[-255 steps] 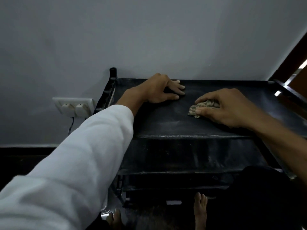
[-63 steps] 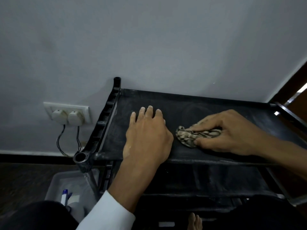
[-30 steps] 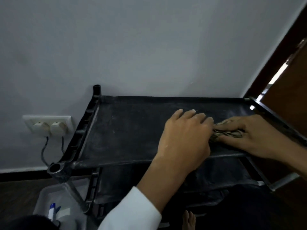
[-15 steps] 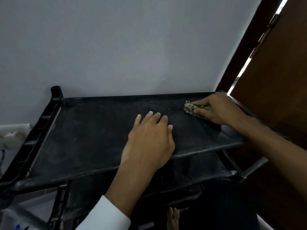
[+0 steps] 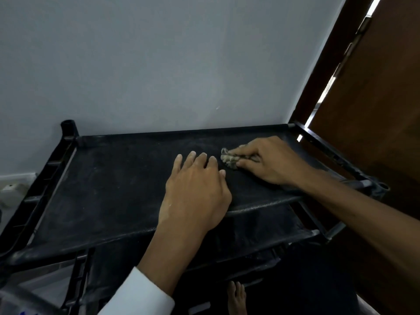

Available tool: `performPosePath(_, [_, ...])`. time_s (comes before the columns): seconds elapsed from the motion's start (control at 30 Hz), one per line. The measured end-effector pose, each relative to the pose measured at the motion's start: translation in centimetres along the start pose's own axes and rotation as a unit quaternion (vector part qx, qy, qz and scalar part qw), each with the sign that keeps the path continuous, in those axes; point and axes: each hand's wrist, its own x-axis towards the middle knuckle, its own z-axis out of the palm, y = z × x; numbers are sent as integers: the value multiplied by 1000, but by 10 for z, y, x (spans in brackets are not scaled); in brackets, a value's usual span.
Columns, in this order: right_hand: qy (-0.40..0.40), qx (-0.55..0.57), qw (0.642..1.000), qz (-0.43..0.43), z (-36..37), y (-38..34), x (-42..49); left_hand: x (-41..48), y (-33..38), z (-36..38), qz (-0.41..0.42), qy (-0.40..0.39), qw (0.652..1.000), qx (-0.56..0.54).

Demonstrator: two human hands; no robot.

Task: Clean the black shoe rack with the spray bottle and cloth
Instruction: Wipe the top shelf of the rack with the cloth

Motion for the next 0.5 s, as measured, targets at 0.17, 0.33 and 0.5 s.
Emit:
performPosePath(0.17, [-4, -30, 1000, -1, -13, 8, -17, 2, 7, 3, 19, 2, 1000, 0])
performPosePath(0.33, [47, -77, 996, 20, -5, 9, 21, 3, 3, 6, 31, -20, 999, -11])
performPosePath(0.5, [85, -62, 994, -3, 7, -8, 45, 6, 2, 4, 20, -26, 999, -18])
